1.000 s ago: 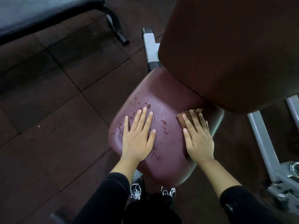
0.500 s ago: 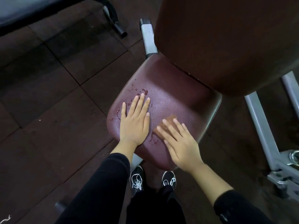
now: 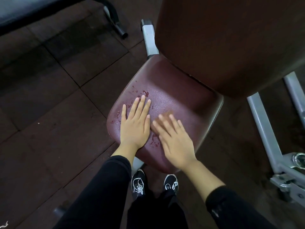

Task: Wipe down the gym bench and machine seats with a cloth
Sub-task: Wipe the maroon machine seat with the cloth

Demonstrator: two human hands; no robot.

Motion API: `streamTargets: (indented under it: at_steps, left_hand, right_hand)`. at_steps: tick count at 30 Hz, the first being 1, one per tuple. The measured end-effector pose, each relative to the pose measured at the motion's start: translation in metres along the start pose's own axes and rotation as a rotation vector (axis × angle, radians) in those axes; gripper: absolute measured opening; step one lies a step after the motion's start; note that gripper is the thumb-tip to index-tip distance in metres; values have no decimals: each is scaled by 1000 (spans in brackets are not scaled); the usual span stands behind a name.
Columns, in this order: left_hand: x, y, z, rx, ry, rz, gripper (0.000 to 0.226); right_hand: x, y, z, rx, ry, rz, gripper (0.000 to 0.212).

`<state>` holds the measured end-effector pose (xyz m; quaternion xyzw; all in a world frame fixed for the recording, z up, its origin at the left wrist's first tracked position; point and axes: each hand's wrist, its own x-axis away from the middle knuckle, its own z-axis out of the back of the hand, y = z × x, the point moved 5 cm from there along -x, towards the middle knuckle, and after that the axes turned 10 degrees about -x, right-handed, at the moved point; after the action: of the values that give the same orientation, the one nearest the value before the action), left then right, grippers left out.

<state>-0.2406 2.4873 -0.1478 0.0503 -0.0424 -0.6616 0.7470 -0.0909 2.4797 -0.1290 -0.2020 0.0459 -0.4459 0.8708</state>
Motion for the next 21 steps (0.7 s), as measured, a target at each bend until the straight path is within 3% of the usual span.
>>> streamTargets:
  at_steps: [4, 8, 12, 18, 21]
  left_hand:
    - [-1, 0, 0, -9, -15, 3, 54]
    - [-1, 0, -1, -17, -27, 13, 54]
    - [-1, -1, -1, -17, -22, 19, 53]
    - [-1, -1, 2, 29, -7, 3, 52]
    - [-2, -2, 4, 84, -7, 14, 54]
  right_hand:
    - [39, 29, 7, -1, -29, 94, 48]
    - [14, 63, 25, 12, 8, -56, 49]
    - [-26, 37, 21, 21, 81, -158, 50]
    - [20, 19, 9, -3, -84, 180, 50]
    - [26, 43, 19, 10, -120, 193, 49]
